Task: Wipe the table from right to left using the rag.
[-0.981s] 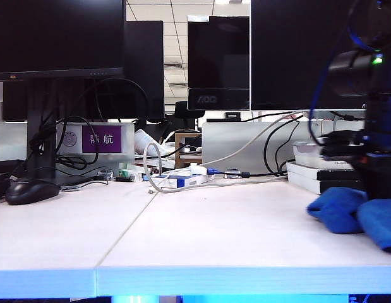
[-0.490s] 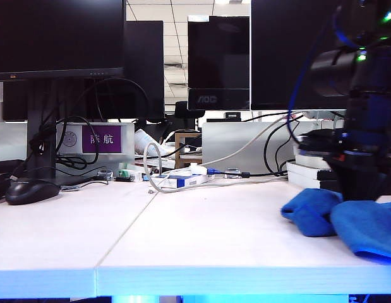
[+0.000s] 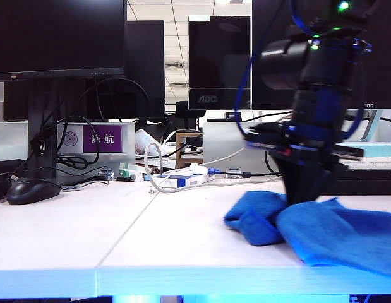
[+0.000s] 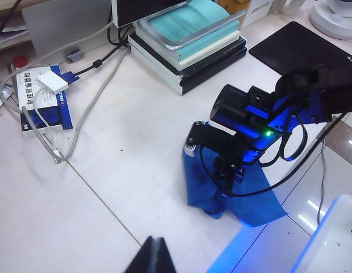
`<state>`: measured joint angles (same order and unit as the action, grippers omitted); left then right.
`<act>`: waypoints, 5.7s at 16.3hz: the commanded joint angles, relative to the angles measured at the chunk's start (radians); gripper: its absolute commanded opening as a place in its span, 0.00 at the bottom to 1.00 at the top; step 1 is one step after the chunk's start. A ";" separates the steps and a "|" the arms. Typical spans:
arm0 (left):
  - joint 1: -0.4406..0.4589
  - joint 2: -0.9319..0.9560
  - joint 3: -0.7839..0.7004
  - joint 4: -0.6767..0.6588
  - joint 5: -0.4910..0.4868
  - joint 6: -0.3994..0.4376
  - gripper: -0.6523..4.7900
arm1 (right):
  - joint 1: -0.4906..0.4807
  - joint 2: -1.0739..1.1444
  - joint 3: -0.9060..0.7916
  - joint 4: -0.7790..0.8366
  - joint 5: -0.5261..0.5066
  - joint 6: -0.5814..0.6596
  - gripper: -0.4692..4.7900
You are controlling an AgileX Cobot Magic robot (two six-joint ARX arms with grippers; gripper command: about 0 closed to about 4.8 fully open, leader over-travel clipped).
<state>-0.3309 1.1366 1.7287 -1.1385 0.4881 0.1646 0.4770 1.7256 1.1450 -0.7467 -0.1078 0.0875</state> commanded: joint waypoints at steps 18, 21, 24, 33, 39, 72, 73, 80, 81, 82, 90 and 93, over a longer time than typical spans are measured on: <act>0.000 -0.021 0.003 -0.062 -0.005 0.003 0.11 | 0.306 0.367 0.404 -0.006 -0.051 0.016 0.08; 0.000 -0.031 0.003 -0.123 -0.089 -0.006 0.11 | 0.325 0.397 0.480 0.003 -0.051 0.016 0.08; 0.000 -0.043 0.003 -0.190 -0.171 -0.008 0.11 | 0.344 0.455 0.547 -0.005 -0.075 0.015 0.08; 0.000 -0.055 0.003 -0.293 -0.267 -0.028 0.11 | 0.461 0.624 0.788 -0.012 -0.123 0.015 0.08; 0.000 -0.065 0.003 -0.294 -0.360 -0.124 0.11 | 0.498 0.713 0.906 0.006 -0.140 0.018 0.08; 0.000 -0.078 0.003 -0.294 -0.399 -0.154 0.11 | 0.583 0.850 1.056 0.106 -0.156 0.097 0.08; 0.000 -0.078 0.003 -0.294 -0.398 -0.154 0.11 | 0.582 0.850 1.056 0.103 -0.156 0.096 0.08; 0.000 -0.080 0.003 -0.294 -0.399 -0.154 0.11 | 0.567 0.840 1.057 0.067 -0.137 0.085 0.32; 0.000 -0.080 0.003 -0.294 -0.399 -0.154 0.11 | 0.558 0.835 1.073 0.041 -0.147 0.073 0.33; 0.000 -0.080 0.003 -0.294 -0.399 -0.154 0.11 | 0.556 0.835 1.088 0.017 -0.150 0.060 0.33; 0.001 -0.036 -0.018 -0.280 -0.432 -0.144 0.11 | 0.500 0.833 1.306 -0.204 -0.153 -0.013 0.48; 0.004 0.000 -0.037 -0.245 -0.432 -0.136 0.11 | 0.496 0.821 1.307 -0.240 -0.145 -0.013 0.48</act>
<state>-0.3294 1.1370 1.6924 -1.4208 0.0593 0.0250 0.9730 2.5599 2.4477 -0.9657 -0.2600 0.0780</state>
